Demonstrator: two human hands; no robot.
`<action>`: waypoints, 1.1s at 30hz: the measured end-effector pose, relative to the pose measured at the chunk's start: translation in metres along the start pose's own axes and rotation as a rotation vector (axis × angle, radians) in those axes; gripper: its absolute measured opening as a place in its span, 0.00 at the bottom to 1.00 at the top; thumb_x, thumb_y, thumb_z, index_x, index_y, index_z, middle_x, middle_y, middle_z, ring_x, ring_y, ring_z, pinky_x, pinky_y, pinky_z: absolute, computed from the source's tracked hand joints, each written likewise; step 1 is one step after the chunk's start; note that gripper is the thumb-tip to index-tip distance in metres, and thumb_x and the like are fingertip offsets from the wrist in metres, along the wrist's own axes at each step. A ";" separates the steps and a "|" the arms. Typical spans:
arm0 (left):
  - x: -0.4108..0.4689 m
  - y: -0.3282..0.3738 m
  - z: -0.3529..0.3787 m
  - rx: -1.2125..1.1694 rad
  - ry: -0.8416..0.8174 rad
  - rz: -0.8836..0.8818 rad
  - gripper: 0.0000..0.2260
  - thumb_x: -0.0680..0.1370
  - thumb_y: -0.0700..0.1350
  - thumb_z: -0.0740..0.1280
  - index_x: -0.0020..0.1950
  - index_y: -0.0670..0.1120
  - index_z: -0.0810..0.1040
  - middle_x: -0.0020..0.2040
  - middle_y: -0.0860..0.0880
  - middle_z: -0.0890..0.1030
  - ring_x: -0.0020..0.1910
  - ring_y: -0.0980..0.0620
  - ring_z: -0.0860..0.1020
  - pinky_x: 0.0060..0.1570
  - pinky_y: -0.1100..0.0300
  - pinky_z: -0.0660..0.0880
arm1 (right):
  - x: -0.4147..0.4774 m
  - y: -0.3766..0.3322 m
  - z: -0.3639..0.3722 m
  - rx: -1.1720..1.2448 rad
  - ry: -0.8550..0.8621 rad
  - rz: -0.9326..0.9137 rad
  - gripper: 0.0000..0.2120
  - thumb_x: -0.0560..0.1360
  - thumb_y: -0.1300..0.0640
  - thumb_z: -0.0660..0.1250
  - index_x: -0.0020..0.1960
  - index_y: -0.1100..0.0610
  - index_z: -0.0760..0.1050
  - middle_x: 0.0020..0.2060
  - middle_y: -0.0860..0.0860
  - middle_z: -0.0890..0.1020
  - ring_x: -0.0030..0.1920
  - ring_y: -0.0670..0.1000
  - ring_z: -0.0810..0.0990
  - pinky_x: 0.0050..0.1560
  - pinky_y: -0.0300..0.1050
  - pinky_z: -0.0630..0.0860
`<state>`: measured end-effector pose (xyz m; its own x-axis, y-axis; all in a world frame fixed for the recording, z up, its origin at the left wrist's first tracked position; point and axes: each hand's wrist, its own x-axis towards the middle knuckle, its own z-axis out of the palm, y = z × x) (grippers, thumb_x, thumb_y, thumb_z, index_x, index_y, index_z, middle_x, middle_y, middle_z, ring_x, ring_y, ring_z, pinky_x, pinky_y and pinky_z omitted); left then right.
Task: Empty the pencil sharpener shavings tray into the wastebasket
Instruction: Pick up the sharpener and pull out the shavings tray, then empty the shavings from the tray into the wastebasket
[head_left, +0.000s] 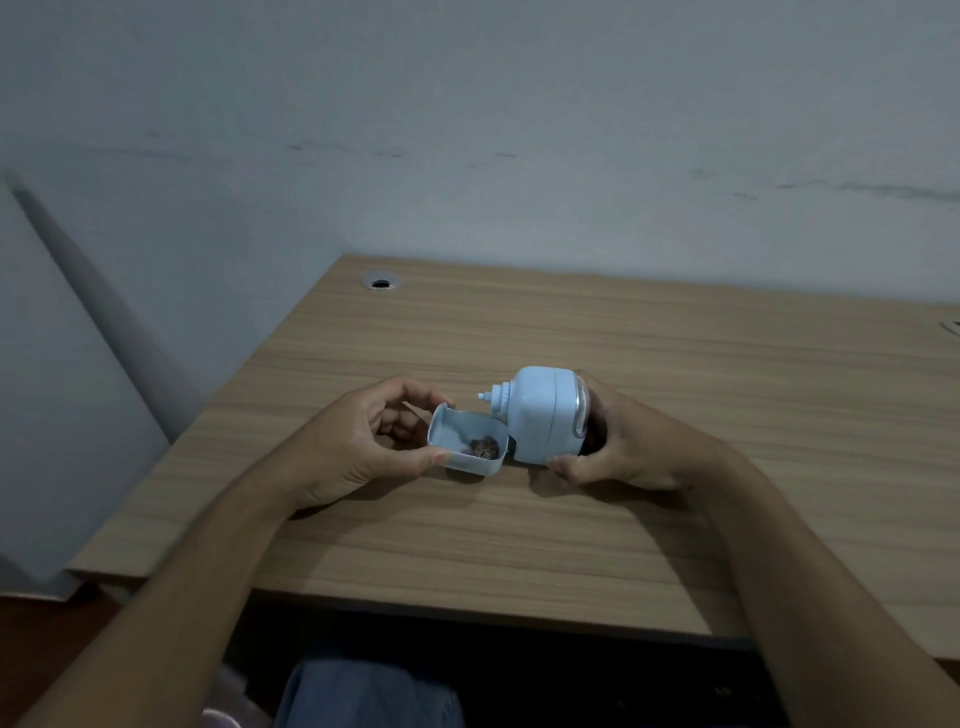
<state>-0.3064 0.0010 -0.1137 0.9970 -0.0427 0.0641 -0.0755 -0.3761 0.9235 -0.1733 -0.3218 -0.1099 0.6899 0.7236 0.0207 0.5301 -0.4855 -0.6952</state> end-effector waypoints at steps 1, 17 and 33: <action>-0.003 0.000 0.000 -0.012 0.006 0.001 0.22 0.73 0.43 0.84 0.63 0.60 0.85 0.59 0.42 0.88 0.60 0.42 0.86 0.64 0.43 0.82 | -0.001 -0.002 0.000 -0.007 -0.005 0.003 0.43 0.73 0.53 0.83 0.83 0.44 0.67 0.70 0.43 0.83 0.71 0.47 0.83 0.76 0.56 0.79; -0.094 0.009 -0.016 -0.122 0.225 0.010 0.28 0.67 0.53 0.83 0.66 0.50 0.84 0.62 0.48 0.89 0.62 0.49 0.88 0.66 0.54 0.83 | -0.044 -0.093 -0.018 0.110 0.385 0.045 0.47 0.69 0.30 0.76 0.82 0.50 0.73 0.74 0.46 0.80 0.69 0.42 0.81 0.68 0.46 0.78; -0.287 -0.016 -0.153 0.010 0.580 0.056 0.18 0.77 0.43 0.80 0.66 0.49 0.84 0.61 0.51 0.89 0.59 0.53 0.87 0.60 0.58 0.84 | 0.004 -0.296 0.191 0.186 -0.100 -0.234 0.31 0.81 0.38 0.74 0.79 0.52 0.79 0.71 0.48 0.86 0.65 0.50 0.90 0.72 0.57 0.85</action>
<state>-0.5889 0.1604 -0.0889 0.8368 0.4501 0.3118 -0.1254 -0.3968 0.9093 -0.4216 -0.0821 -0.0412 0.5029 0.8544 0.1310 0.5628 -0.2087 -0.7998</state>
